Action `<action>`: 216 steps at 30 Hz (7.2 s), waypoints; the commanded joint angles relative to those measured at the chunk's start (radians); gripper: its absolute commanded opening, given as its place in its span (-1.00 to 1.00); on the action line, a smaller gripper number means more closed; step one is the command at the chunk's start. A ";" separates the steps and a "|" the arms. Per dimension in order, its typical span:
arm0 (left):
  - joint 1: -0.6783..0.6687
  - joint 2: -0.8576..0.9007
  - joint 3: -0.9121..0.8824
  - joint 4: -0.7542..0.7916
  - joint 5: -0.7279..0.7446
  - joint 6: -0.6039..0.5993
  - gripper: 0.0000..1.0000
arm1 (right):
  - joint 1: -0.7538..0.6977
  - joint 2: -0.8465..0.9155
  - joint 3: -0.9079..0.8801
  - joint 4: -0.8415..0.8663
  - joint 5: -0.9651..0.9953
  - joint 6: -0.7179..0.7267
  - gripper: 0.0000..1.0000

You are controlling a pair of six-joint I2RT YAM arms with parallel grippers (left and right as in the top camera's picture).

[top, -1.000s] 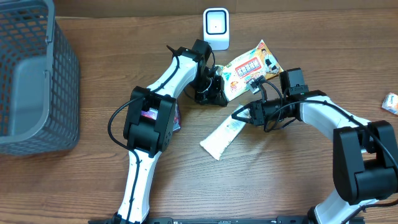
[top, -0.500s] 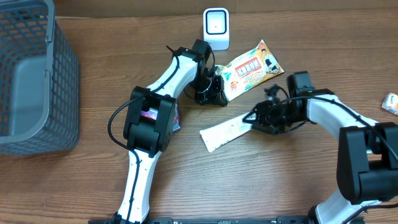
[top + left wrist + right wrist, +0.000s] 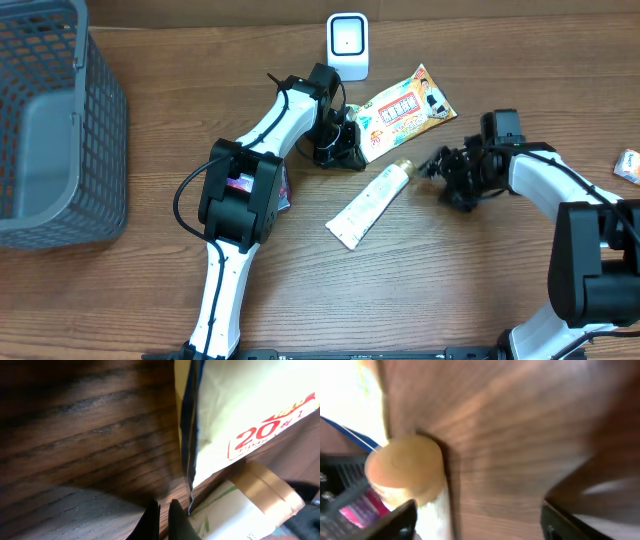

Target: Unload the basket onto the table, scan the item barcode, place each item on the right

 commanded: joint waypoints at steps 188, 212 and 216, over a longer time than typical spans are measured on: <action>-0.065 0.070 0.014 -0.046 -0.071 -0.050 0.62 | 0.204 0.043 -0.341 0.594 -0.300 0.009 -0.92; 0.116 0.062 0.573 -0.259 -0.303 0.048 1.00 | 0.171 -0.169 -0.113 0.064 -0.341 -0.466 -0.92; 0.153 0.062 0.697 -0.329 -0.345 0.060 1.00 | 0.172 -0.196 -0.015 -0.055 -0.430 -0.465 -0.92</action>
